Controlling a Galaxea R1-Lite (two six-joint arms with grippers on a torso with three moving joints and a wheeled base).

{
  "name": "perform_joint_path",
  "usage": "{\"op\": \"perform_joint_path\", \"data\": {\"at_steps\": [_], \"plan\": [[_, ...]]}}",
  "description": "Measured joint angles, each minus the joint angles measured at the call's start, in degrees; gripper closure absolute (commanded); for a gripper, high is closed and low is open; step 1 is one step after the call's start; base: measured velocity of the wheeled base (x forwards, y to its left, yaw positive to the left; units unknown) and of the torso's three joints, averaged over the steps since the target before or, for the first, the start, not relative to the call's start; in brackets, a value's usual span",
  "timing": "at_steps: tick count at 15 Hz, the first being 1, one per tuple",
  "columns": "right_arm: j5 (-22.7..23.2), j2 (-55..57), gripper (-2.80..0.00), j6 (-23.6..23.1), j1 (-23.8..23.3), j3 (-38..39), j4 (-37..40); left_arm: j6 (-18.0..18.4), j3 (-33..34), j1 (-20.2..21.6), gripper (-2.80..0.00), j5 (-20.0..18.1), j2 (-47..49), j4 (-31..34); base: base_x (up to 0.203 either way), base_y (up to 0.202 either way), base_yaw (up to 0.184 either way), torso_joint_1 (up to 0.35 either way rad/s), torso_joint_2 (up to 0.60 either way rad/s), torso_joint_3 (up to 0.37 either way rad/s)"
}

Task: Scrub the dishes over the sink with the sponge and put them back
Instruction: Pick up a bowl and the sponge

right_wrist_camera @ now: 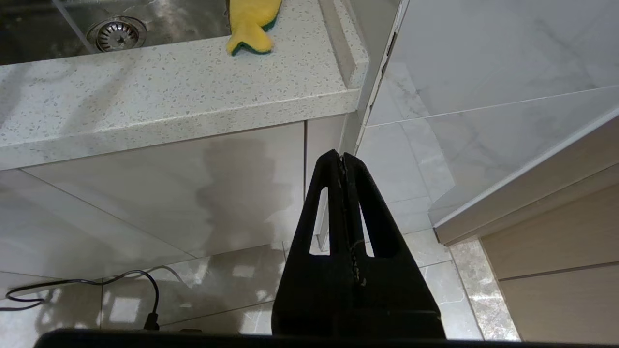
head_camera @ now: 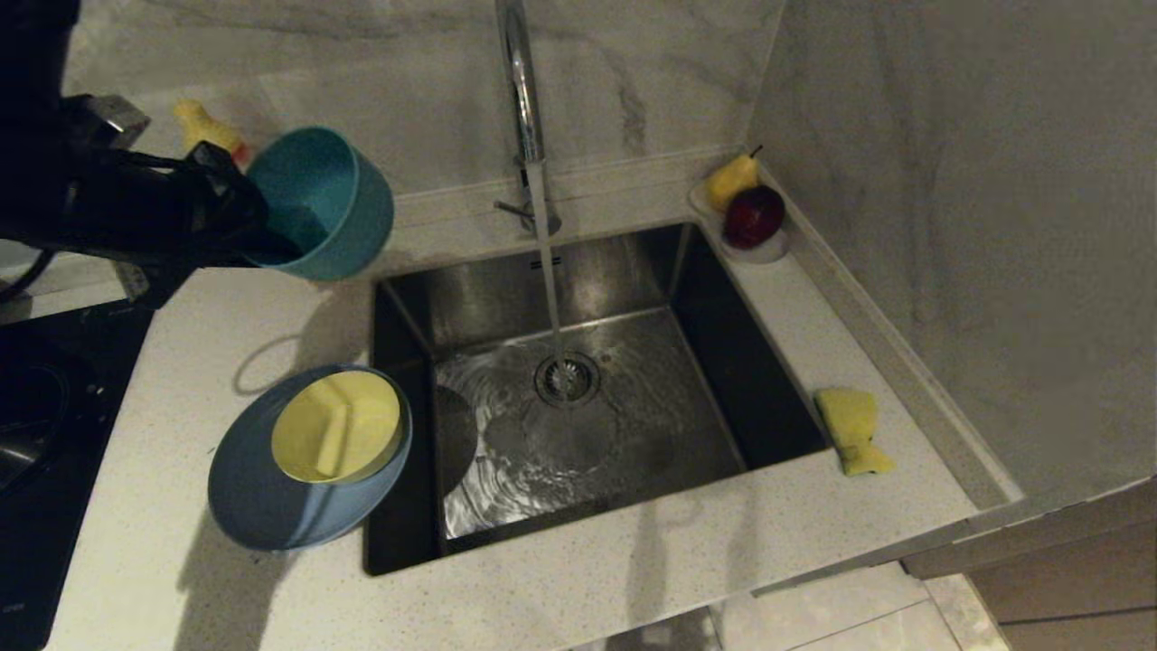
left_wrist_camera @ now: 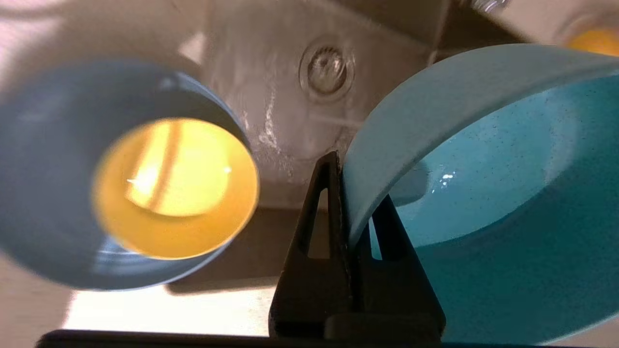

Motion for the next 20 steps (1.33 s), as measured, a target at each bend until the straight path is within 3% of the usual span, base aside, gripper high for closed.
{"op": "perform_joint_path", "data": {"at_steps": [5, 9, 13, 20], "plan": [[0.01, 0.0, 0.0, 0.02, 0.0, 0.0, -0.01, -1.43, -2.5, -7.42, 0.0, 8.67, 7.04, -0.01, 0.0, 0.0, 0.0, 0.0, 0.0, 0.0], [0.01, 0.0, 0.0, 0.02, 0.0, 0.0, 0.01, -1.66, -2.18, -9.29, 0.0, 10.13, 10.93, -0.01, 0.0, 0.0, 0.0, 0.0, 0.0, 0.0], [-0.02, 0.0, 0.0, 0.0, 0.0, 0.0, 0.01, -1.48, -1.26, -11.25, 0.0, 14.44, 13.94, -0.17, 0.0, 0.0, 0.0, 0.0, 0.0, 0.0], [-0.02, 0.0, 0.0, 0.0, 0.0, 0.0, 0.02, -2.7, -0.66, -14.21, 0.0, 15.14, 18.15, -2.01, 0.0, 0.0, 0.0, 0.0, 0.0, 0.0]]}}
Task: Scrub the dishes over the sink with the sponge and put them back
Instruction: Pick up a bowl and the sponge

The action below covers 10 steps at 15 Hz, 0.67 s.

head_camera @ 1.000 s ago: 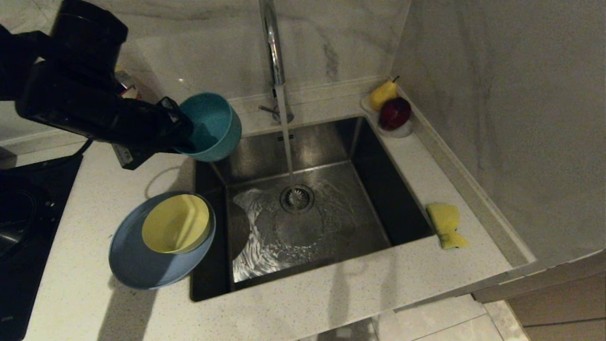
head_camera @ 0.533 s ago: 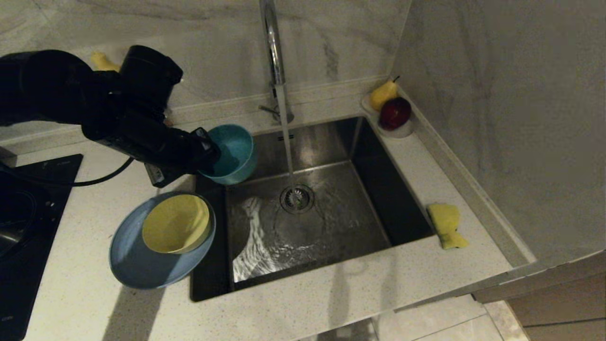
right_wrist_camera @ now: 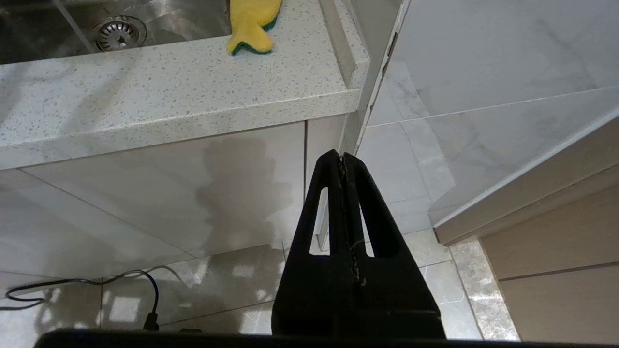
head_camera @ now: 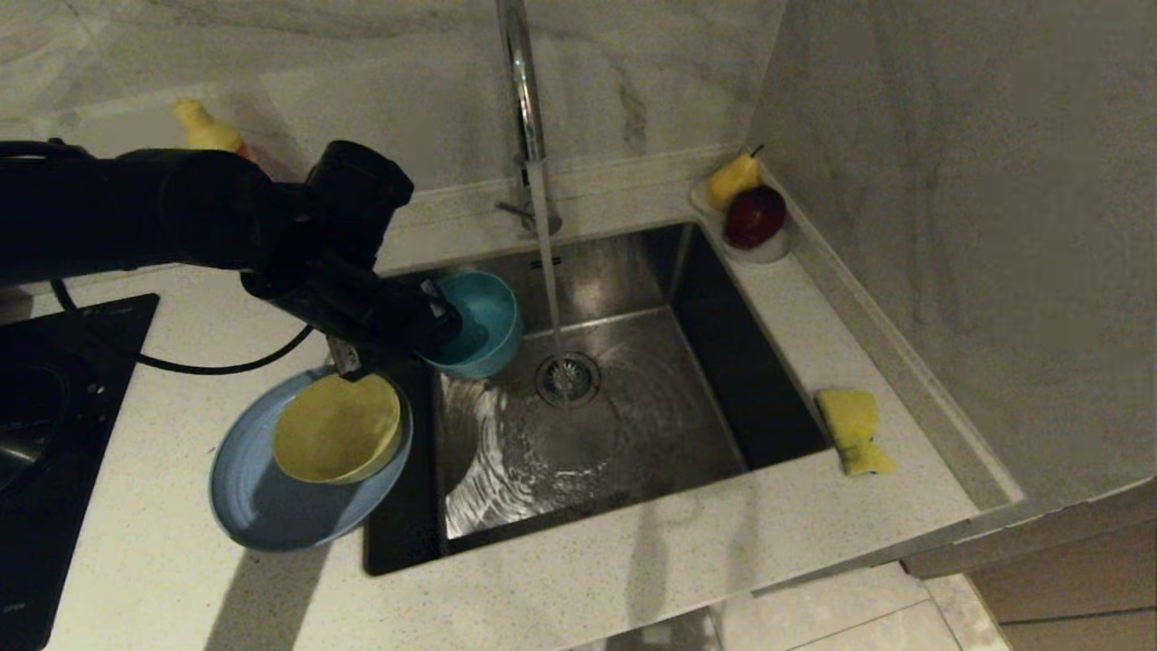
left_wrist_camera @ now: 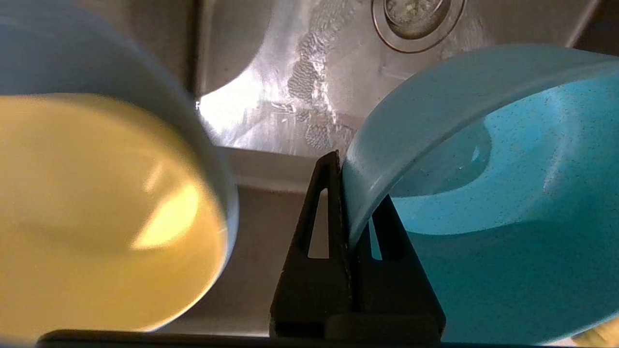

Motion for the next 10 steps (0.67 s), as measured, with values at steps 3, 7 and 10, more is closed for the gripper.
{"op": "perform_joint_path", "data": {"at_steps": [3, 7, 10], "plan": [[0.02, 0.0, 0.0, 0.0, 0.0, 0.0, -0.02, -0.72, 0.06, -2.01, 0.0, 2.2, 2.2, -0.34, 0.0, 0.0, 0.0, 0.0, 0.0, 0.0], [0.0, 0.0, 0.0, 0.02, 0.0, 0.0, -0.02, -0.68, 1.9, -2.69, 0.0, 2.53, 3.71, -0.35, 0.0, 0.0, 0.0, 0.0, 0.0, 0.0], [0.04, 0.0, 0.0, 0.0, 0.0, 0.0, -0.03, -0.52, 3.54, -2.66, 0.0, 2.76, 3.82, -0.34, 0.0, 0.0, 0.0, 0.0, 0.0, 0.0]]}}
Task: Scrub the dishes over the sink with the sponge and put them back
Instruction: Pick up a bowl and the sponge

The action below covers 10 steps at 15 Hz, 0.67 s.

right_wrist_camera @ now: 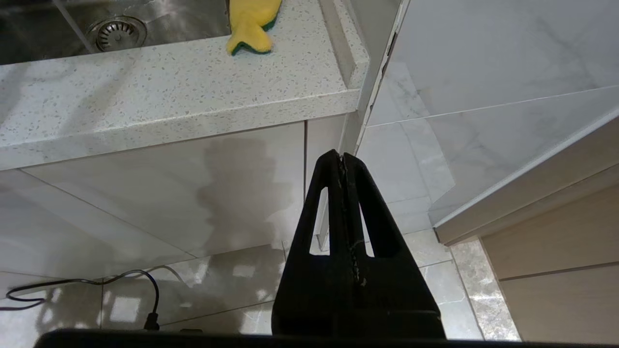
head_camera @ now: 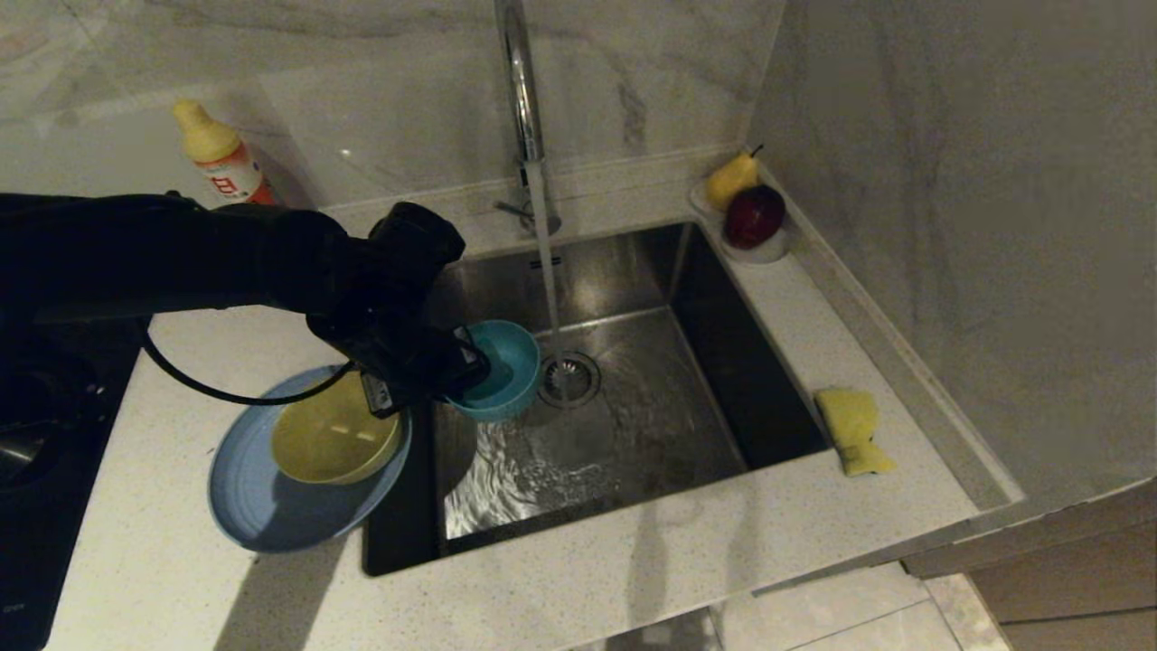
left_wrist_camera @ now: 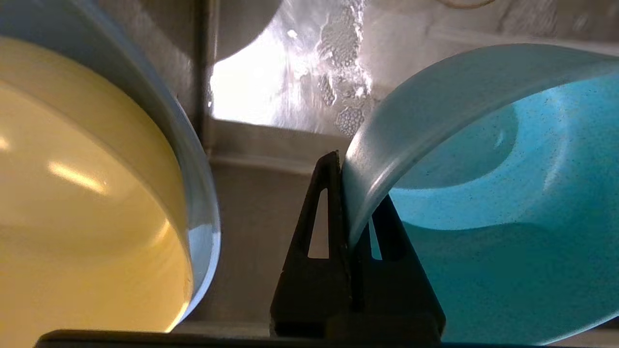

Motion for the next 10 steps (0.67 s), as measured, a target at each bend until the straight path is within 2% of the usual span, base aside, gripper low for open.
{"op": "perform_joint_path", "data": {"at_steps": [4, 10], "plan": [[-0.04, 0.0, 0.0, 0.05, 0.0, 0.0, 0.0, 1.71, 1.38, 0.2, 0.0, 5.52, 0.22, -0.44, 0.0, 0.0, 0.0, 0.0, 0.0, 0.0], [-0.04, 0.0, 0.0, 0.02, 0.0, 0.0, -0.01, 2.51, 1.48, 1.41, 0.0, 7.86, 0.99, -1.76, 0.0, 0.0, 0.0, 0.0, 0.0, 0.0]]}}
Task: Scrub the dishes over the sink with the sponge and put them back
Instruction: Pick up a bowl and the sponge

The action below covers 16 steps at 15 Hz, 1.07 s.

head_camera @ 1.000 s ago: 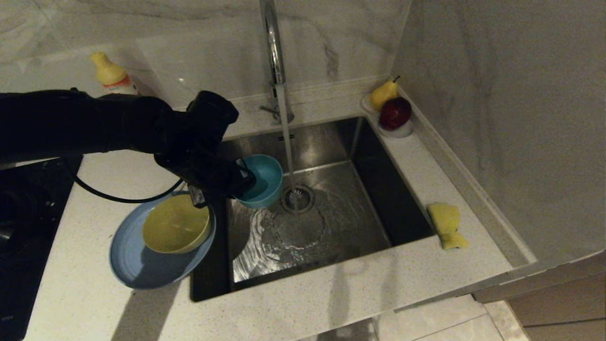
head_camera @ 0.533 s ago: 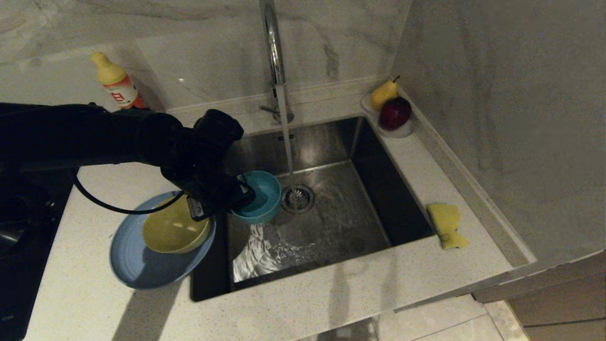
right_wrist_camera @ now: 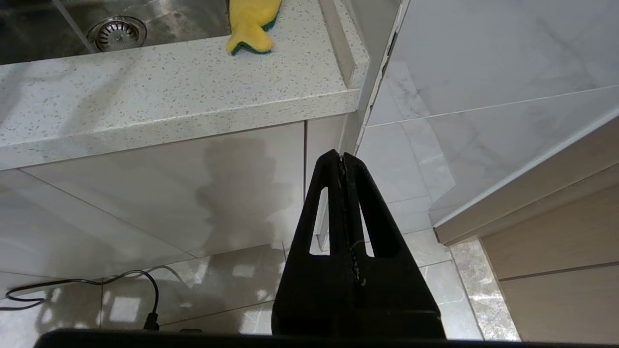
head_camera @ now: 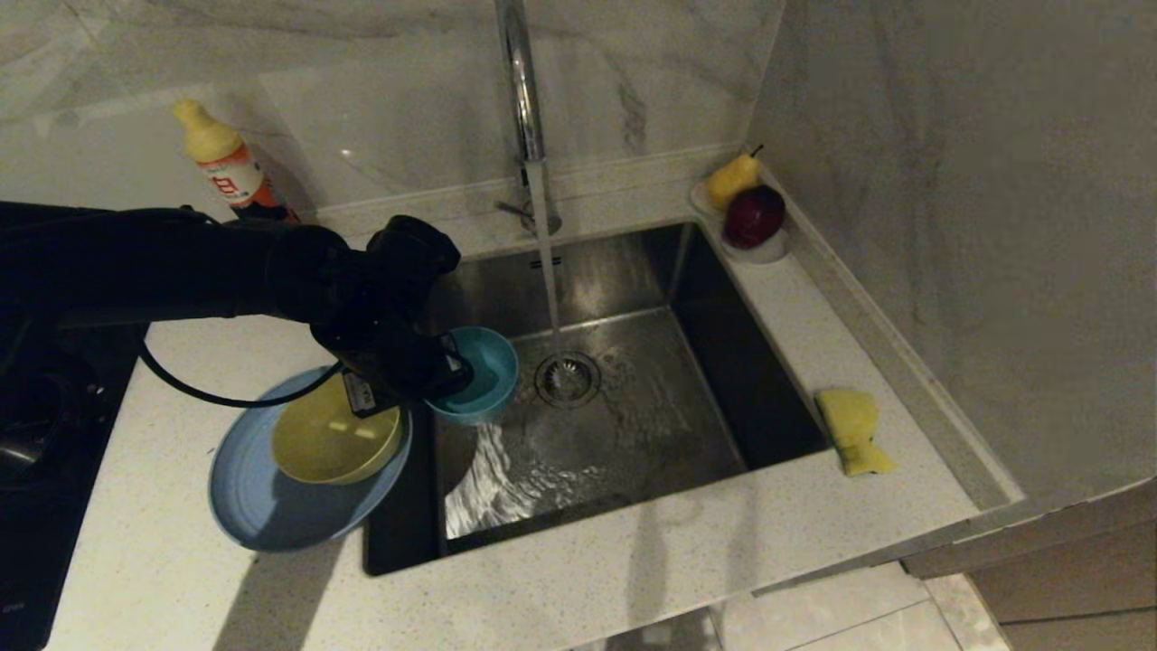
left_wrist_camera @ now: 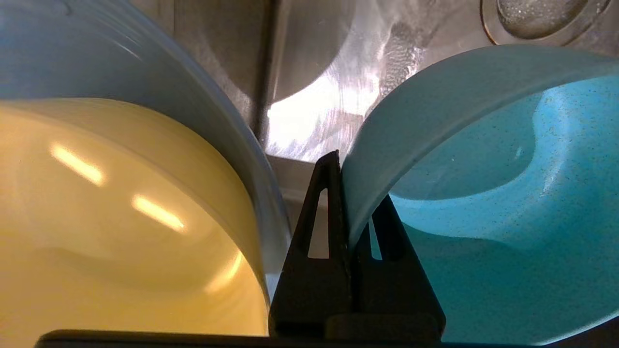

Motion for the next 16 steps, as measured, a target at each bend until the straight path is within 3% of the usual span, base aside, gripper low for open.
{"op": "perform_joint_path", "data": {"at_steps": [16], "plan": [[0.02, 0.0, 0.0, 0.0, 0.0, 0.0, 0.01, 3.19, 4.93, 9.19, 0.0, -0.16, -3.8, -0.53, 0.0, 0.0, 0.0, 0.0, 0.0, 0.0]]}}
